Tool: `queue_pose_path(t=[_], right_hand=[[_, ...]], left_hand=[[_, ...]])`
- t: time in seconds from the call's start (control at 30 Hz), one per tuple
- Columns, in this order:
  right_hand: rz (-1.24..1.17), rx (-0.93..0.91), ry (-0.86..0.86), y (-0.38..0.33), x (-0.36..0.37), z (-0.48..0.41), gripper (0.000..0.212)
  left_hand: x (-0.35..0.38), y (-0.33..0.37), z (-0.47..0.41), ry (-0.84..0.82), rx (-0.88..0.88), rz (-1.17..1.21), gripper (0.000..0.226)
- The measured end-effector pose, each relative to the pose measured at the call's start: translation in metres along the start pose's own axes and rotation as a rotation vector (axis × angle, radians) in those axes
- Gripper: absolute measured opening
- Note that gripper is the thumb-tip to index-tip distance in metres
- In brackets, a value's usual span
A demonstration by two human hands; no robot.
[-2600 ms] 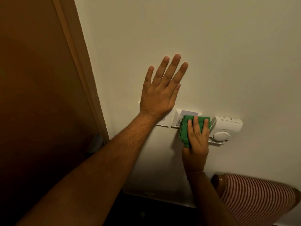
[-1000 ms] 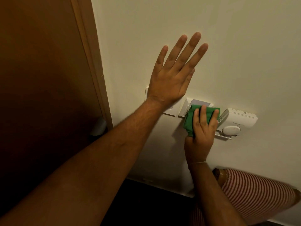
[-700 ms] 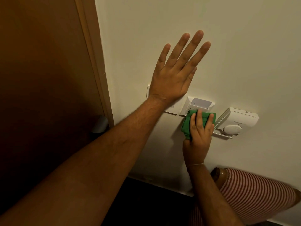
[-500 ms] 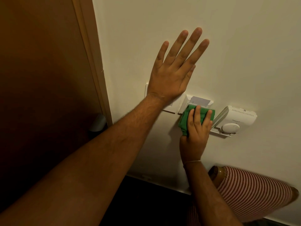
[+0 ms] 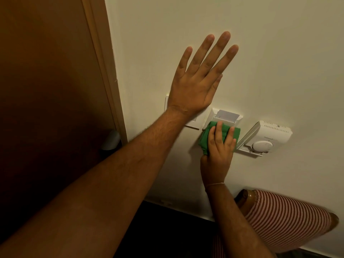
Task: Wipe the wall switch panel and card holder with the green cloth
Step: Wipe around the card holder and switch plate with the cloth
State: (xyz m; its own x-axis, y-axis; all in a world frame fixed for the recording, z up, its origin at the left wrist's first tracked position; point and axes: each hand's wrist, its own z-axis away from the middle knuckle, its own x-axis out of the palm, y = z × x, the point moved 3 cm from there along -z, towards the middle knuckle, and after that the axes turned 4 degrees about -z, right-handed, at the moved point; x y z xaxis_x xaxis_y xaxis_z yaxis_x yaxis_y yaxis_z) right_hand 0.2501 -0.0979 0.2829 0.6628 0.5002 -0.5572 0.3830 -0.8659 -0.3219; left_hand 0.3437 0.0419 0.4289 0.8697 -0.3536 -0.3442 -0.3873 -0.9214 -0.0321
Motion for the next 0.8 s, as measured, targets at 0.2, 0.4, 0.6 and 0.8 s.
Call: queue_pose_path(t=[0.2,0.4,0.6,0.8], right_hand=[[-0.032,0.01,0.064,-0.002,0.0,-0.008,0.066],[-0.003,0.013,0.003,-0.003,0.005,0.001,0.072],[-0.034,0.005,-0.046,0.003,0.005,0.007,0.07],[-0.102,0.014,0.066,-0.011,0.0,-0.014,0.061]], left_hand=[[0.001,0.0,0.001,-0.005,0.003,-0.004,0.072],[0.0,-0.001,0.0,-0.001,0.0,0.001,0.072],[0.002,0.0,0.001,0.002,0.005,0.002,0.071],[0.003,-0.001,0.0,0.008,0.006,0.01,0.072]])
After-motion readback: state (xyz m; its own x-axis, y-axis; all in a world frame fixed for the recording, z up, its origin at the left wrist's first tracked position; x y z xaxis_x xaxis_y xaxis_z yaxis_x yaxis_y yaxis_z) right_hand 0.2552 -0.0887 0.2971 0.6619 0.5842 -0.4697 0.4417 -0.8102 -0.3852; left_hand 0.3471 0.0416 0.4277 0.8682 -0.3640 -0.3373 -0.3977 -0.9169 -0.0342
